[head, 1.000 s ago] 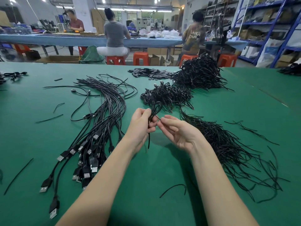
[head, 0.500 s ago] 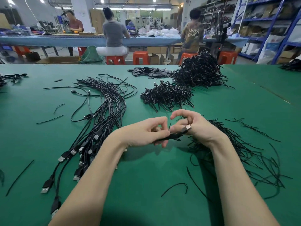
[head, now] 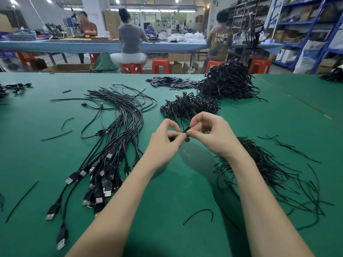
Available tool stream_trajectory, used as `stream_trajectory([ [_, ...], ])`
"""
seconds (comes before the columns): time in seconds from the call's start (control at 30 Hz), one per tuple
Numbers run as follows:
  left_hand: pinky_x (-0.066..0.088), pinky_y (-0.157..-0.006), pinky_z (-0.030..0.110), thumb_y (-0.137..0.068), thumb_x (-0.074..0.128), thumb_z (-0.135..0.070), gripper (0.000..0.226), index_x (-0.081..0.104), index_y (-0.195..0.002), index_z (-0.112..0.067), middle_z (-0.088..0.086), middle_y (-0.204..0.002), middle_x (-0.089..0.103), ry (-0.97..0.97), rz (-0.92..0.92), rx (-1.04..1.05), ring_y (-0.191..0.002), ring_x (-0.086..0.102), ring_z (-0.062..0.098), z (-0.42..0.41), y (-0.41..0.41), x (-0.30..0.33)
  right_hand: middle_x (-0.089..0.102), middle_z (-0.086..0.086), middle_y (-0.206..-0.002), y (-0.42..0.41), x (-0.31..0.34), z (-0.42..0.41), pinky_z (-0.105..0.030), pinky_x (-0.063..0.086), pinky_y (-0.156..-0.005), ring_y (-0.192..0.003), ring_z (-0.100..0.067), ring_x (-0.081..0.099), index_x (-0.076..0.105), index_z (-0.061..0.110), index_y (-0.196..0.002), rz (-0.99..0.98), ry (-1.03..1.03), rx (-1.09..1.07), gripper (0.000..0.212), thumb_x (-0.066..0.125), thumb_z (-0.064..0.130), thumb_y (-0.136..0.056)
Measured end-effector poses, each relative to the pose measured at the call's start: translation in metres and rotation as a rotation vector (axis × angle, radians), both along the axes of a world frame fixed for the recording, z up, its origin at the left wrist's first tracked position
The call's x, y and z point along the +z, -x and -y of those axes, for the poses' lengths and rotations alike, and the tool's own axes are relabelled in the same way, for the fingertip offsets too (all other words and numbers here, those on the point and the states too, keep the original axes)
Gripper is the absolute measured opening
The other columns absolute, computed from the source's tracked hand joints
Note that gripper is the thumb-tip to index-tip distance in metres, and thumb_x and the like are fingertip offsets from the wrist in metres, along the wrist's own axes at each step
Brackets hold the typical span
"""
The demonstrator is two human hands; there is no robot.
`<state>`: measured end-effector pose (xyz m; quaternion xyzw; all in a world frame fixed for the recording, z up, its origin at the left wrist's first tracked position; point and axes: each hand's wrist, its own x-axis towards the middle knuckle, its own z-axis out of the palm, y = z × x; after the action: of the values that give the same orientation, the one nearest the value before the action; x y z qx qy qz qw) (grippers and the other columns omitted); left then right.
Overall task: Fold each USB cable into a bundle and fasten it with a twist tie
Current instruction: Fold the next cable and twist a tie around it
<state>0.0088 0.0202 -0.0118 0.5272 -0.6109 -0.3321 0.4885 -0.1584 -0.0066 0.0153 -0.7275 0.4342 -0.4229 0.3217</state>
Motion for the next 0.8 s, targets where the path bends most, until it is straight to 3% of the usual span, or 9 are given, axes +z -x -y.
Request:
stream_trajectory([
  [0.17, 0.040, -0.064, 0.006, -0.088, 0.071, -0.019, 0.010, 0.062, -0.093, -0.019, -0.015, -0.069, 0.071, 0.152, 0.202, 0.134, -0.068, 0.060, -0.002, 0.000, 0.006, -0.008, 0.073, 0.008, -0.071, -0.001, 0.002, 0.000, -0.011, 0.048, -0.064, -0.063, -0.006, 0.062, 0.068, 0.021, -0.087, -0.190, -0.011, -0.031, 0.015, 0.071, 0.005, -0.085],
  [0.23, 0.042, -0.066, 0.009, -0.090, 0.070, -0.017, 0.010, 0.061, -0.095, -0.018, -0.015, -0.072, 0.070, 0.245, 0.266, 0.128, -0.069, 0.061, 0.002, -0.001, 0.005, -0.008, 0.075, 0.005, -0.071, -0.001, 0.003, 0.000, -0.016, 0.054, -0.068, -0.067, -0.010, 0.070, 0.072, 0.018, -0.086, -0.133, -0.070, -0.037, 0.012, 0.073, 0.007, -0.086],
  [0.37, 0.050, -0.066, 0.022, -0.092, 0.067, -0.018, 0.012, 0.059, -0.101, -0.019, -0.009, -0.084, 0.073, 0.330, 0.335, 0.084, -0.062, 0.061, 0.011, 0.000, 0.004, -0.006, 0.073, -0.004, -0.065, -0.001, 0.003, -0.003, -0.018, 0.056, -0.060, -0.058, -0.012, 0.069, 0.077, 0.011, -0.081, 0.091, -0.150, -0.068, 0.007, 0.080, 0.006, -0.084],
  [0.5, 0.047, -0.063, 0.018, -0.093, 0.065, -0.017, 0.013, 0.057, -0.103, -0.018, -0.009, -0.085, 0.072, 0.358, 0.387, 0.117, -0.062, 0.059, 0.003, 0.000, 0.005, -0.007, 0.075, -0.004, -0.069, -0.007, 0.001, -0.001, -0.027, 0.061, -0.070, -0.059, -0.015, 0.071, 0.078, 0.016, -0.079, 0.031, -0.074, -0.114, 0.007, 0.079, 0.010, -0.083],
  [0.63, 0.047, -0.067, 0.016, -0.091, 0.066, -0.012, 0.014, 0.059, -0.102, -0.016, -0.011, -0.081, 0.069, 0.338, 0.393, 0.147, -0.070, 0.062, 0.005, 0.000, 0.005, -0.005, 0.074, 0.003, -0.069, -0.014, -0.004, 0.001, -0.011, 0.051, -0.064, -0.062, -0.005, 0.069, 0.076, 0.017, -0.078, -0.080, 0.084, -0.128, 0.008, 0.077, 0.010, -0.083],
  [0.7, 0.044, -0.067, 0.008, -0.088, 0.067, -0.009, 0.015, 0.059, -0.098, -0.017, -0.012, -0.078, 0.070, 0.208, 0.309, 0.124, -0.066, 0.060, -0.001, 0.002, 0.006, 0.000, 0.073, 0.003, -0.070, -0.015, -0.006, 0.001, -0.005, 0.045, -0.062, -0.064, -0.002, 0.065, 0.074, 0.013, -0.079, -0.124, 0.150, -0.126, 0.007, 0.074, 0.007, -0.083],
  [0.73, 0.045, -0.069, 0.010, -0.088, 0.066, -0.007, 0.016, 0.059, -0.098, -0.017, -0.009, -0.078, 0.071, 0.077, 0.175, 0.076, -0.063, 0.059, 0.000, 0.003, 0.005, 0.003, 0.072, 0.003, -0.070, -0.015, -0.007, 0.001, -0.005, 0.045, -0.063, -0.066, -0.003, 0.064, 0.073, 0.013, -0.080, -0.136, 0.176, -0.126, 0.008, 0.073, 0.006, -0.084],
  [0.8, 0.052, -0.070, 0.019, -0.092, 0.062, -0.004, 0.012, 0.059, -0.101, -0.013, 0.003, -0.080, 0.070, -0.209, -0.284, -0.070, -0.064, 0.061, 0.010, 0.003, 0.002, 0.012, 0.070, 0.004, -0.073, -0.014, -0.008, 0.000, -0.009, 0.048, -0.065, -0.069, -0.007, 0.065, 0.069, 0.015, -0.082, -0.132, 0.227, -0.105, 0.010, 0.071, 0.006, -0.086],
])
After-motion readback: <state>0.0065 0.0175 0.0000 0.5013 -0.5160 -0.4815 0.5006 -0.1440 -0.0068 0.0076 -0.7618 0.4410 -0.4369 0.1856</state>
